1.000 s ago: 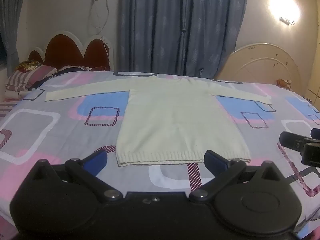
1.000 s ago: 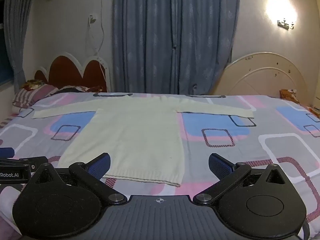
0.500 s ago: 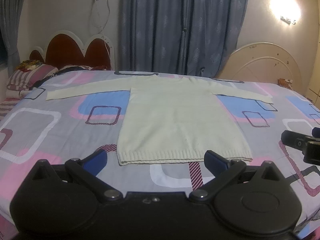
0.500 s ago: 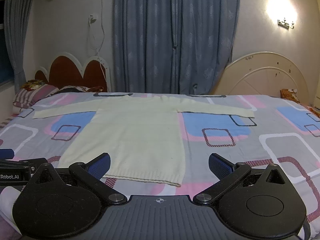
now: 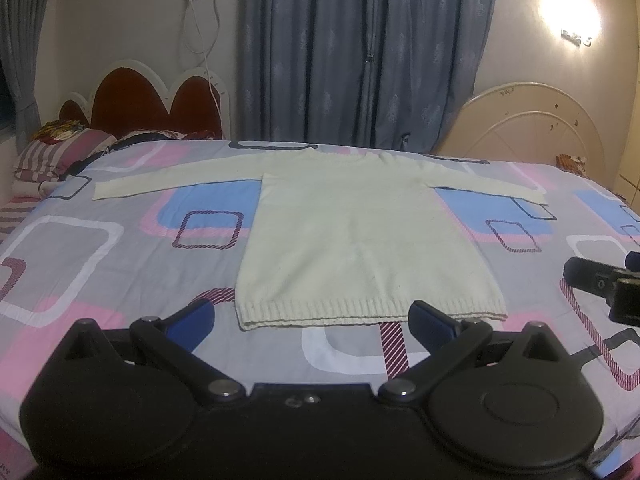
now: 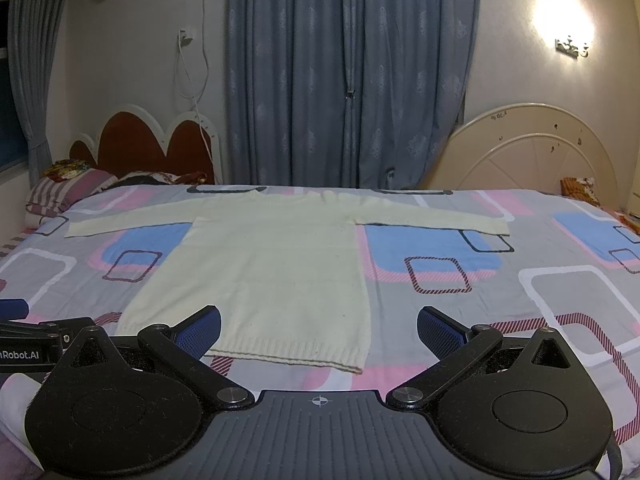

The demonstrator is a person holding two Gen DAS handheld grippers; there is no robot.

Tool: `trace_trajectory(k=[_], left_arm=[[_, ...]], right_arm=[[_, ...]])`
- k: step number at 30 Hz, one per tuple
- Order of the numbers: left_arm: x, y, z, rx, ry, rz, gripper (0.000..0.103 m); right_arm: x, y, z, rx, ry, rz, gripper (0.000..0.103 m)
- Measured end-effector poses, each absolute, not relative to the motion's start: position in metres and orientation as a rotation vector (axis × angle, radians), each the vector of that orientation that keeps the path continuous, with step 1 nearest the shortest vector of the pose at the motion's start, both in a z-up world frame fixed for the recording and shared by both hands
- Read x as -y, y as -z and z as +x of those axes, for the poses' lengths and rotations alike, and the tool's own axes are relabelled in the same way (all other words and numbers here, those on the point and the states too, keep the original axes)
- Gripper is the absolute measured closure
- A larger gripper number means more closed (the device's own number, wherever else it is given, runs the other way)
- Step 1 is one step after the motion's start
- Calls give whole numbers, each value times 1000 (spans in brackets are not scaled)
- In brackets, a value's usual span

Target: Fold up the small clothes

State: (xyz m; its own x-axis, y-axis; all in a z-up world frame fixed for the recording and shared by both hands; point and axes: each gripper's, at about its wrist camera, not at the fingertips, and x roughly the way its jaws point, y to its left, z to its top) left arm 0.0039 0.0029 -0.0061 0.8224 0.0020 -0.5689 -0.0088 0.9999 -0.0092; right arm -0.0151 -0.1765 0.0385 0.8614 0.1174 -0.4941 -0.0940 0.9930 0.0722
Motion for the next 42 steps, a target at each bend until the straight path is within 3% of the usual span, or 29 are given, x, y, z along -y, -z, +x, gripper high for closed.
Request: trace_trajectory(k=[42], left_arm=[[-3,6,5,-614,-8,-1,0]], right_arm=[[171,-35,-13,-524,-117,50,0]])
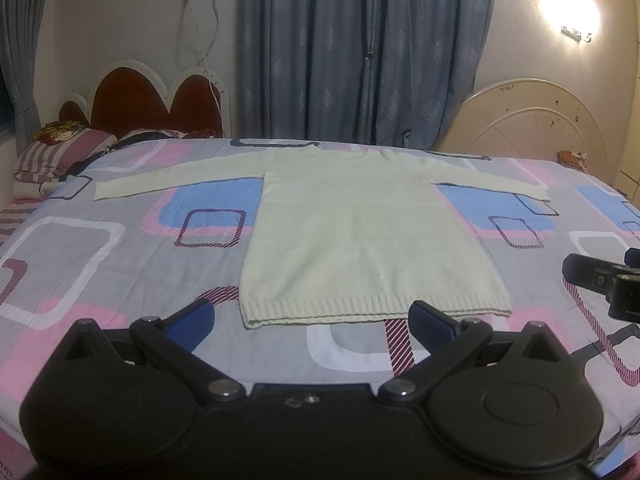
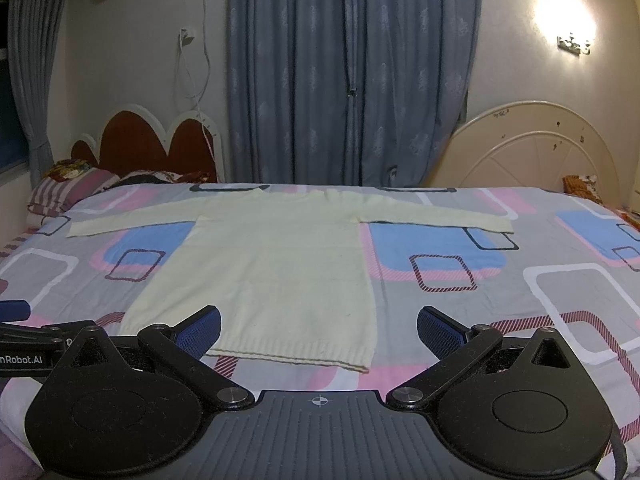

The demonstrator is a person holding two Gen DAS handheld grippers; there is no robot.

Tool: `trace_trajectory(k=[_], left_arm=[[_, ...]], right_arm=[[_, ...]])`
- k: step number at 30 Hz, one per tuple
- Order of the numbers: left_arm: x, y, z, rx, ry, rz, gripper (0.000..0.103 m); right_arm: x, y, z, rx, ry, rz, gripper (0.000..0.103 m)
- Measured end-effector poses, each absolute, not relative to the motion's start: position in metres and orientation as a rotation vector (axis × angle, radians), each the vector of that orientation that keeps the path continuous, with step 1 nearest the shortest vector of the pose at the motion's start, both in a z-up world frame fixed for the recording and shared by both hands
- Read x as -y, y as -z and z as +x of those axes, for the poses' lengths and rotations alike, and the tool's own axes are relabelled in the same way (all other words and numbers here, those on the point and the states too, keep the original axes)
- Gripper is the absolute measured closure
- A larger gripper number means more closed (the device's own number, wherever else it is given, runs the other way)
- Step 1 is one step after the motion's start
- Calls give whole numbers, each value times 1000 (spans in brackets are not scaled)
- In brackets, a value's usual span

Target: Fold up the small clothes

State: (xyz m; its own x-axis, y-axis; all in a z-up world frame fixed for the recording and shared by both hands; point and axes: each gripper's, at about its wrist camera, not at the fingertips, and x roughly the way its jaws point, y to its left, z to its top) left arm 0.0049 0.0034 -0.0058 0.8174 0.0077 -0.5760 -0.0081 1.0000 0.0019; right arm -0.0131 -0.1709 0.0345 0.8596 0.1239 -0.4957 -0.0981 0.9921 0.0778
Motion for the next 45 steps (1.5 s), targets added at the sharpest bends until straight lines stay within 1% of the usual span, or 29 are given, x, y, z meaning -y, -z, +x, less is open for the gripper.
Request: trace_trajectory(k=[14,19,22,26,29,31,33,35,36,40,41,42,43,45], left_arm=[[-5,8,18,-635,-56,-19,0],[4,7,29,-588,0,-35,0],[11,7,41,-574,12,-13,0],[16,11,67,-626,111,-44,0],[22,15,91,-615,45,-2,0],[21,18,111,-624,42,4,2],[19,21,134,-616,61,-14,6],[20,23,160,-614,57,-12,16],[21,25,173,-610,58,-5,20],[30,35,233,-612,35,20,23],[32,39,249,-612,37,13,24],[35,42,264,-615,35,12,24],[36,45,275,-615,34,15,25],[44,53,304,-614,26,46,28]], right_arm=[[179,-30,-11,-538,-91,66,0],[191,-30,-5,-538,-70,72,0],[203,-28,6,-551,-43,89,0],[221,-24,24,-571,-31,120,0],[234,-21,43,-561,-17,137,0],[245,-20,60,-546,12,144,0],[255,-18,80,-533,33,139,0],[267,-14,103,-529,50,133,0],[274,-12,117,-527,59,134,1],[306,-2,176,-508,96,143,1],[317,2,195,-505,106,147,5],[327,7,211,-510,112,153,25],[337,12,229,-523,127,165,34],[363,25,265,-533,145,200,34]])
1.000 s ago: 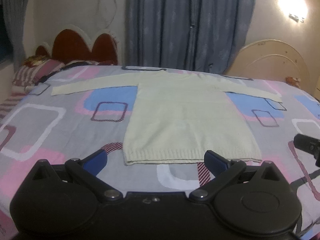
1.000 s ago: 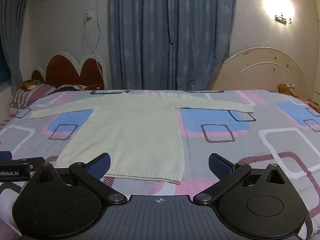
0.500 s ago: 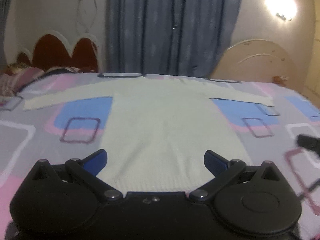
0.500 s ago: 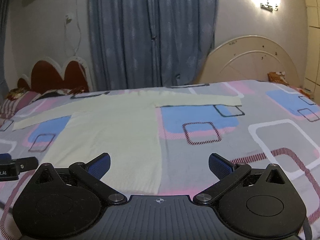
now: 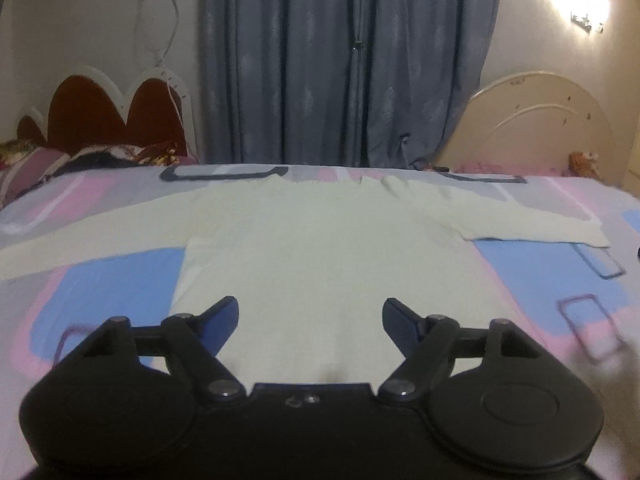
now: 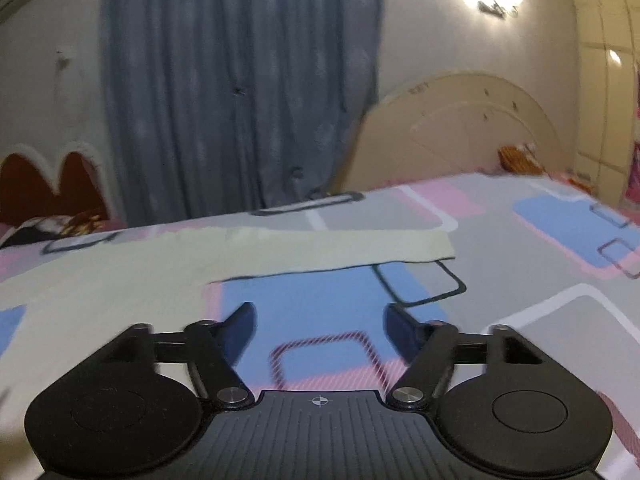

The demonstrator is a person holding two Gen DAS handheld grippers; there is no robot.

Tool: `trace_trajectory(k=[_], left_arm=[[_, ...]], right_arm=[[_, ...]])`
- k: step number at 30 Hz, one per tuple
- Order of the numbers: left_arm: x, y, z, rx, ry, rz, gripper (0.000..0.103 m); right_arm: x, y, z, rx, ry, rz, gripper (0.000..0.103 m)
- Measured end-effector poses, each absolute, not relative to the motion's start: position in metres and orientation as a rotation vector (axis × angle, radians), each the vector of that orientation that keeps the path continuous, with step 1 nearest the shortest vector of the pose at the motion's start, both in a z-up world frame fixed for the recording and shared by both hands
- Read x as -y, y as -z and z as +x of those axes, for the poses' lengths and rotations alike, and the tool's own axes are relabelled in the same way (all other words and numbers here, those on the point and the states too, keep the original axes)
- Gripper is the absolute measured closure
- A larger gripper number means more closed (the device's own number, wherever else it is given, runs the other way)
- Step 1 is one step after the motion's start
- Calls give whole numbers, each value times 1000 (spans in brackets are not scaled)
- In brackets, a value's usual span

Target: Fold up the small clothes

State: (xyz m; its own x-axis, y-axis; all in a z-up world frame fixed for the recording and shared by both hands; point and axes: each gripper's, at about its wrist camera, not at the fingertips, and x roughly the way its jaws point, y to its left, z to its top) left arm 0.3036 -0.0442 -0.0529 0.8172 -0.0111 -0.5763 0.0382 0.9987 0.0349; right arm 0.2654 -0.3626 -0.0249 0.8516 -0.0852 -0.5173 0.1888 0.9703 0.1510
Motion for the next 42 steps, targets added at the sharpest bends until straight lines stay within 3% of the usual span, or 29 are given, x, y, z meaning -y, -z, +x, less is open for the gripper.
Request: trace_trajectory(k=[3,5,6,8,21,23,24,30,32,36,42], left_arm=[[48,62,339,-606,8,104,35],[45,67,360,-607,-8,112,40],[44,70,369,-608,-11,114,47],[43,78,383,-629,-15,122,54],[60,121,420,-737,-11,108,53],[59,122,421,-743,-15,104,53],[58,122,421,-746,-17,103,53],[42,114,427,-738,-44,116,53],[32,116,430,-765,-59,123,52],[11,116,430,-787,-67,116,52],[-6,117,439,-773,-32,74,57]], right_arm=[[394,43,313,-513,181,203,35],[418,58,345,-520,200,241,44],[430,66,360,-522,211,260,51],[450,82,385,-535,236,293,54],[566,147,428,-524,307,687,55],[570,146,432,-539,313,675,78],[572,147,433,-551,318,675,101],[558,119,422,-486,321,465,102],[562,134,442,-623,356,438,102],[548,123,447,-608,352,387,102],[473,91,457,-547,170,282,102]])
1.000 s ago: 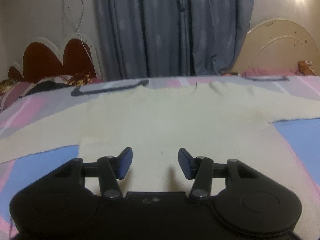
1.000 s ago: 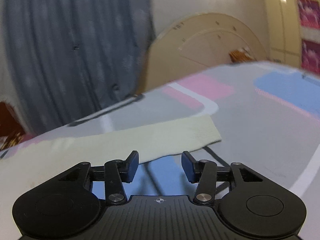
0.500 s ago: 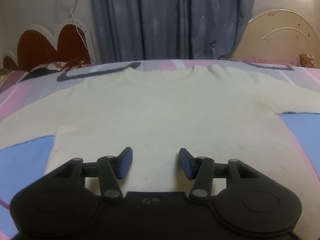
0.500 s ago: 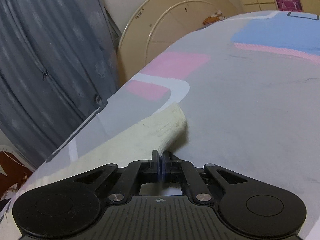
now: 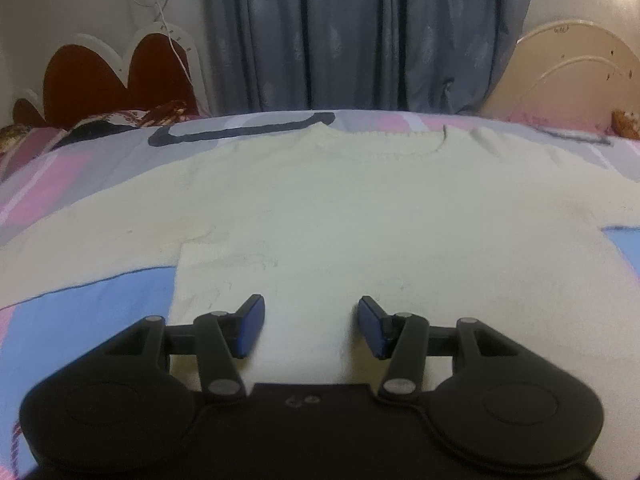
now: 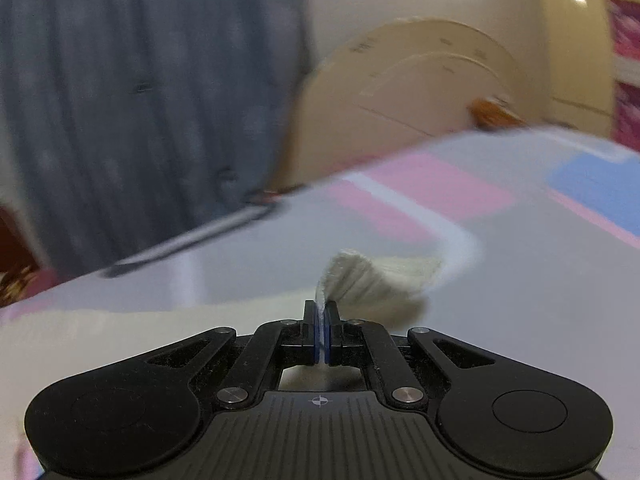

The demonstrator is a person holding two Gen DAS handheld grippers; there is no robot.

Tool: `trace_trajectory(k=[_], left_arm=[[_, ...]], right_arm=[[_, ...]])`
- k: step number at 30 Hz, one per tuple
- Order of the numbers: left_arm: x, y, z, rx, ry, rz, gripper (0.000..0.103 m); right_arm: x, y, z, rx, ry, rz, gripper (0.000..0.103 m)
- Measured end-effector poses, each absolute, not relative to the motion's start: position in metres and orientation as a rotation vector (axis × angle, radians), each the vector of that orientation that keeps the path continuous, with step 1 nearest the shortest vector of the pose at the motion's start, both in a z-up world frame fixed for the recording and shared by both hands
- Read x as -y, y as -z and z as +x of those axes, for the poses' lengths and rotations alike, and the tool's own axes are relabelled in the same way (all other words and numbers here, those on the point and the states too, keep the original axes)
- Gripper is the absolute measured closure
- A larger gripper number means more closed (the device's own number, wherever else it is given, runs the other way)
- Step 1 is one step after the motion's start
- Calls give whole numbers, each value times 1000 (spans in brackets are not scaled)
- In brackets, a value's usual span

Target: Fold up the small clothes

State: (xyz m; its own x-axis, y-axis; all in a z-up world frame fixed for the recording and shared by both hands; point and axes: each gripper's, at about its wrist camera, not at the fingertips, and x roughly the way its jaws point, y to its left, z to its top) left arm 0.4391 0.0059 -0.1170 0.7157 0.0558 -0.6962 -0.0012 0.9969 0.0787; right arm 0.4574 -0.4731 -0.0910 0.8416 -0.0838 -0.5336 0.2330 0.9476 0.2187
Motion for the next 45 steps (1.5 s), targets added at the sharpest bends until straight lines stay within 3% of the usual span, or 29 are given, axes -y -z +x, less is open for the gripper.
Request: trace_trajectory(k=[5,8,16,17,18,19,20,21,22,23,24,25,32,35,40,45], left_arm=[[-16,113,446,-747,-15,29,65],[-31,111,444,-753,-13,-15,76],[-68,108,437,-764,-41,-97,77],[-69,107,439,-764,-27,-118,65],[-70,107,440,-759,-11,-146,54],[-71,106,441,-746,2,-173,51],[-69,105,444,-734,14,-193,51],[-64,104,450,-730,41,-213,54],[-61,104,454,-729,65,-231,57],[-54,105,460,-731,94,-251,63],[-46,106,468,-735,123,-265,69],[-37,109,477,-747,155,-278,71],[2,131,531,-806,227,-339,76],[11,132,540,-799,228,-281,99],[-16,99,522,-664,174,-236,99],[-76,95,509,-656,64,-232,99]], right_arm=[[352,72,466,-521,-79,186,102],[277,75,468,-526,-220,125,102],[125,118,462,-631,-494,-20,102],[111,121,465,-631,-488,-66,99],[106,123,462,-606,-466,-122,83],[104,121,456,-582,-456,-156,52],[108,118,451,-553,-456,-147,42],[117,116,447,-537,-465,-120,42],[127,114,443,-545,-441,-106,51],[131,115,449,-554,-416,-92,62],[141,115,450,-575,-391,-60,82],[153,116,449,-596,-368,-21,92],[224,111,424,-683,-255,108,94],[233,112,423,-680,-248,137,94],[234,109,424,-676,-243,141,94],[231,112,429,-669,-241,152,94]])
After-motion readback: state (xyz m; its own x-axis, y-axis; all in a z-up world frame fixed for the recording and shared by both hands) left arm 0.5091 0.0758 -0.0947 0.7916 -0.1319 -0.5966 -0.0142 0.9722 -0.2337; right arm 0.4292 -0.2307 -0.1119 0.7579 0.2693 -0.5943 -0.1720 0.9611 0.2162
